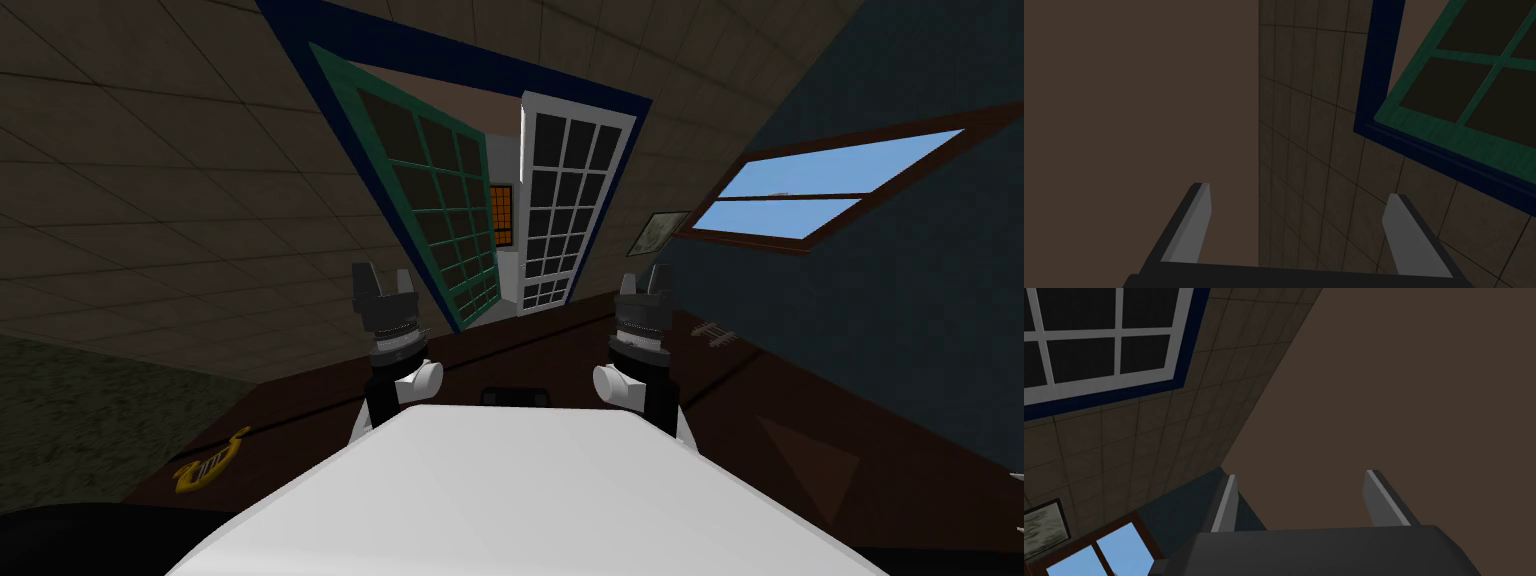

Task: Push the door open

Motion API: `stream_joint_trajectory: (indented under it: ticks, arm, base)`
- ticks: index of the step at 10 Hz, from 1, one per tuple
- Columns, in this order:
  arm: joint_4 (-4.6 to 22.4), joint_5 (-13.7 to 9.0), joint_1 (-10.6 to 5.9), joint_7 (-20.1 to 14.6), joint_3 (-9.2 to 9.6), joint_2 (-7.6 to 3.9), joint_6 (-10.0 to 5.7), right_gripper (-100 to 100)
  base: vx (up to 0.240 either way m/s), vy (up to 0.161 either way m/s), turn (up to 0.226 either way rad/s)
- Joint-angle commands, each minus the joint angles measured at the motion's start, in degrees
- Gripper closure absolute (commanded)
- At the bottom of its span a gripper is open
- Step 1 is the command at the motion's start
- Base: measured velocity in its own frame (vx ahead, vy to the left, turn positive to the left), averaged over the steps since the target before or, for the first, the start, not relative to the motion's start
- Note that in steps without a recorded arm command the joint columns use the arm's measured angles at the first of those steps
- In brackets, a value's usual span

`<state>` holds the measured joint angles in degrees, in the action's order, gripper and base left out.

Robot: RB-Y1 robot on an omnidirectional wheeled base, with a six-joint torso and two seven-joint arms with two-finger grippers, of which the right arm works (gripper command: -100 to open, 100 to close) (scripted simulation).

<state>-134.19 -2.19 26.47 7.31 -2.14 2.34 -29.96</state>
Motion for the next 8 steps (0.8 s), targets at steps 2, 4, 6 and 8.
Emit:
stream_joint_trajectory:
  ticks: [2,4,6,8]
  arm:
    - [2.7,-1.2,-0.5,-2.2,0.91,-1.2,-0.87,-100]
    - [5.1,-2.3,-0.95,-4.1,1.73,-2.1,-1.65,-100]
    - [7.4,-3.4,-1.39,-6.0,2.51,-2.85,-2.4,-100]
    - [10.1,-4.6,-1.89,-8.1,3.42,-3.59,-3.27,-100]
  base:
    - [0.1,-0.021,0.076]
    - [0.128,-0.033,0.078]
    - [0.118,-0.04,0.078]
    - [0.134,-0.024,0.071]
